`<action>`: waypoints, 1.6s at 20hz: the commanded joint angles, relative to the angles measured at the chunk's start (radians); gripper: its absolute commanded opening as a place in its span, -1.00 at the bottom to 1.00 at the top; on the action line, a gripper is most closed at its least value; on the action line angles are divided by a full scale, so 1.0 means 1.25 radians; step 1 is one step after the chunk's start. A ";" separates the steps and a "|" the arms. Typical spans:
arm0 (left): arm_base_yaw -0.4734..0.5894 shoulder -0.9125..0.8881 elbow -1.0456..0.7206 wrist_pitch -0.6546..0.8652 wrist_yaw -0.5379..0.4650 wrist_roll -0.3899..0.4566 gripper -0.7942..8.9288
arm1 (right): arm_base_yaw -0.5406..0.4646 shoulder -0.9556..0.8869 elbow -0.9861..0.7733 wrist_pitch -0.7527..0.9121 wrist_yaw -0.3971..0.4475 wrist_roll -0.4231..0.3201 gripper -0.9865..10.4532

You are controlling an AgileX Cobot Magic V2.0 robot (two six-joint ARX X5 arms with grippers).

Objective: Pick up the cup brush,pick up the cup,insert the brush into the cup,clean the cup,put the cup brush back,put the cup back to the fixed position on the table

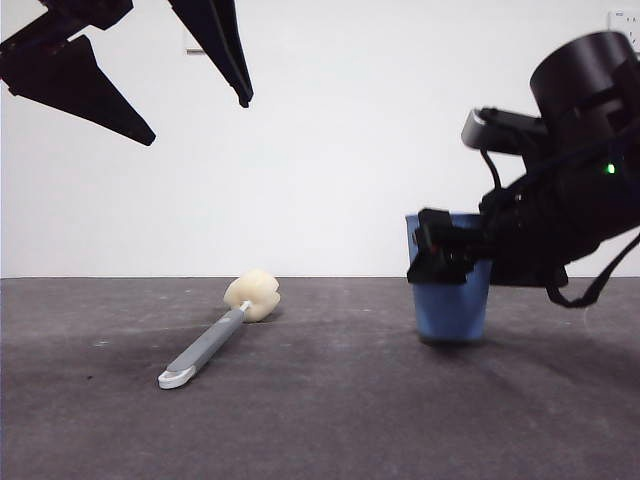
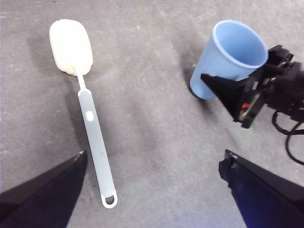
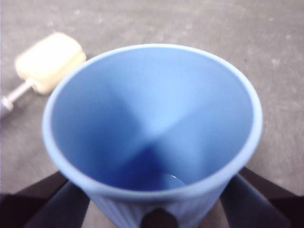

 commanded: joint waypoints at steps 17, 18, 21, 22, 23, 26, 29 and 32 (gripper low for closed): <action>-0.003 0.002 -0.006 -0.014 -0.022 0.026 0.14 | -0.005 -0.011 -0.008 0.024 -0.018 -0.021 0.12; -0.003 0.002 -0.006 -0.017 -0.022 0.027 0.14 | -0.005 -0.020 -0.008 0.020 -0.018 -0.021 0.12; -0.003 0.002 -0.006 -0.029 -0.022 0.027 0.14 | -0.005 -0.052 -0.008 -0.019 -0.018 -0.019 0.12; -0.003 0.002 -0.006 -0.033 -0.022 0.027 0.14 | -0.005 -0.067 -0.008 -0.049 -0.018 -0.019 0.12; -0.003 0.002 -0.006 -0.037 -0.022 0.027 0.14 | -0.005 -0.088 -0.008 -0.084 -0.018 -0.019 0.12; -0.003 0.002 -0.006 -0.047 -0.022 0.031 0.14 | -0.005 -0.193 -0.008 -0.211 -0.018 -0.009 0.12; -0.003 0.002 -0.006 -0.067 -0.021 0.046 0.14 | -0.003 -0.347 -0.008 -0.390 -0.018 0.020 0.12; -0.003 0.002 -0.006 -0.097 -0.020 0.075 0.14 | 0.017 -0.530 -0.007 -0.598 -0.021 0.073 0.12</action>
